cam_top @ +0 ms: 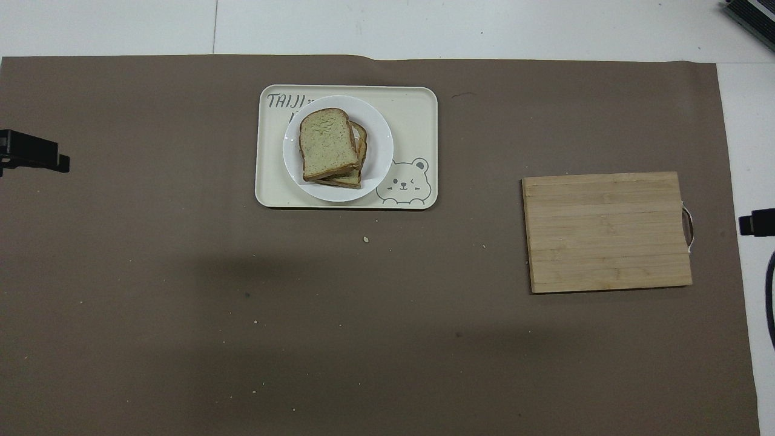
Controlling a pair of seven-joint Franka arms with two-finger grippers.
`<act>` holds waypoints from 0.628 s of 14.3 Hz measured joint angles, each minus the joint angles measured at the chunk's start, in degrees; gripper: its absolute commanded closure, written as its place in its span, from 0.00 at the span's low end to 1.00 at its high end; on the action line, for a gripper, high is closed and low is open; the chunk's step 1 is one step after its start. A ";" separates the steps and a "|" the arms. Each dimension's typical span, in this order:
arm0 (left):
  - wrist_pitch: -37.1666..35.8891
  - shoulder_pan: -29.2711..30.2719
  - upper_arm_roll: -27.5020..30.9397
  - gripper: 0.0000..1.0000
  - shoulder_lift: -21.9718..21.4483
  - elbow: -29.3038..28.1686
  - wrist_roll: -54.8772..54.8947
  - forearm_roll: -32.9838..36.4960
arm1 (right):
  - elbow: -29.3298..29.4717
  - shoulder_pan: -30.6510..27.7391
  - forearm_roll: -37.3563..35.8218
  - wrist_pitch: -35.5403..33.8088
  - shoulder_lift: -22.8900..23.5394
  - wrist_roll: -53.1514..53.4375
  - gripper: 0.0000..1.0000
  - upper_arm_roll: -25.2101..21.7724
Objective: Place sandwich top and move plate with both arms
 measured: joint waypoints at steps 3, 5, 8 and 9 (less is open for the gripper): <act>-3.66 -0.35 -1.64 0.00 -2.70 0.00 -2.51 2.98 | 0.00 0.00 0.00 0.00 0.00 0.00 0.00 0.32; -6.88 -0.35 -2.31 0.00 -3.99 0.07 -2.83 3.99 | 0.00 -0.01 0.00 0.00 0.00 0.00 0.00 0.32; -7.57 -0.35 -2.27 0.00 -5.06 0.07 -2.87 4.01 | 0.00 -0.01 0.00 0.00 0.00 0.00 0.00 0.32; -7.67 -0.35 -2.24 0.00 -5.11 0.07 -2.87 4.01 | 0.00 -0.01 0.00 0.00 0.00 0.00 0.00 0.32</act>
